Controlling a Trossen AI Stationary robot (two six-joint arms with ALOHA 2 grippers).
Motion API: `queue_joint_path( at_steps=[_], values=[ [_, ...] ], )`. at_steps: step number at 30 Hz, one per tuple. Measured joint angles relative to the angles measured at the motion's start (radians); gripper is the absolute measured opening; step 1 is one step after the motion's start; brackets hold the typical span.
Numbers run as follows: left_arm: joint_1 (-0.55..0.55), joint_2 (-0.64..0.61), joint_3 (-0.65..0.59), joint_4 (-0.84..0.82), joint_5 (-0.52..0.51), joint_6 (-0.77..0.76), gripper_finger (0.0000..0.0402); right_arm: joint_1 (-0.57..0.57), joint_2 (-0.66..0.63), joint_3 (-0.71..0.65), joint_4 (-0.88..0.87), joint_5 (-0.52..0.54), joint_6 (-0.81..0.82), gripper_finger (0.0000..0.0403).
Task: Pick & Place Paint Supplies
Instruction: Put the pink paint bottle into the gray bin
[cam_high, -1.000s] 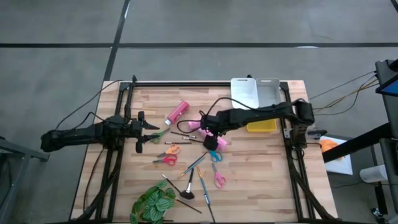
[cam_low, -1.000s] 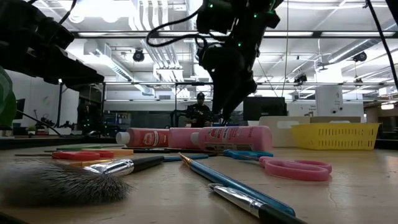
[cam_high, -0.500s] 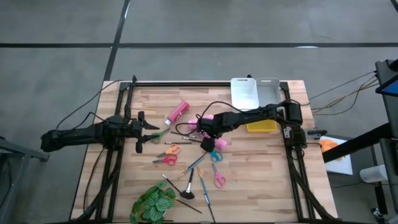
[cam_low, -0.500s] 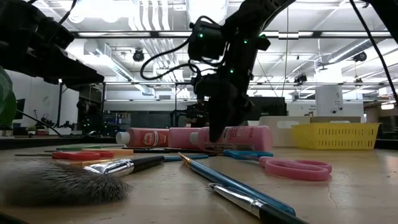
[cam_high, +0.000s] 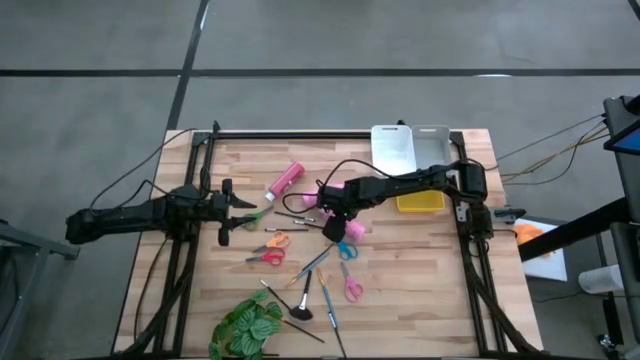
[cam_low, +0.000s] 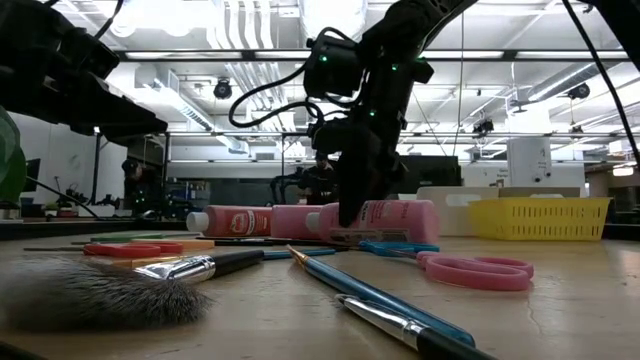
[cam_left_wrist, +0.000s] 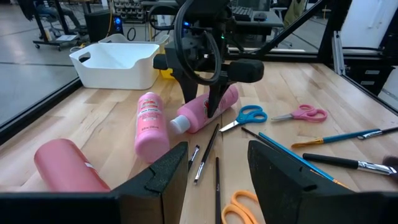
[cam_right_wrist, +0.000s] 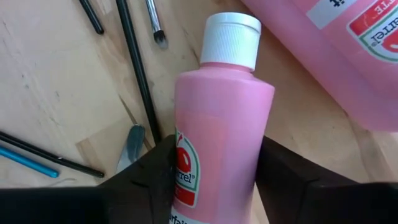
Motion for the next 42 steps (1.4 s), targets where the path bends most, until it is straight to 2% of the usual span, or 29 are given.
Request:
queue_joint_path(
  at_steps=[8,19,24,30,38,42],
  values=[
    [0.0,0.0,0.0,0.0,0.0,0.0,0.0169,-0.002,-0.036,0.004,-0.012,-0.003,-0.008,0.0188],
    [0.0,0.0,0.0,0.0,0.0,0.0,0.0169,-0.087,-0.282,0.003,-0.123,0.001,0.001,0.0189],
    [0.0,0.0,0.0,0.0,0.0,0.0,0.0169,-0.168,-0.398,-0.006,-0.178,0.009,-0.049,0.0189],
    [0.0,0.0,0.0,0.0,0.0,0.0,0.0169,-0.278,-0.522,-0.007,-0.295,0.16,-0.093,0.019],
    [0.0,0.0,0.0,0.0,0.0,0.0,0.0169,-0.47,-0.63,-0.034,-0.357,0.162,-0.113,0.019],
    [0.0,0.0,0.0,0.0,0.0,0.0,0.0169,-0.573,-0.656,-0.056,-0.356,0.21,-0.078,0.019]
  ],
)
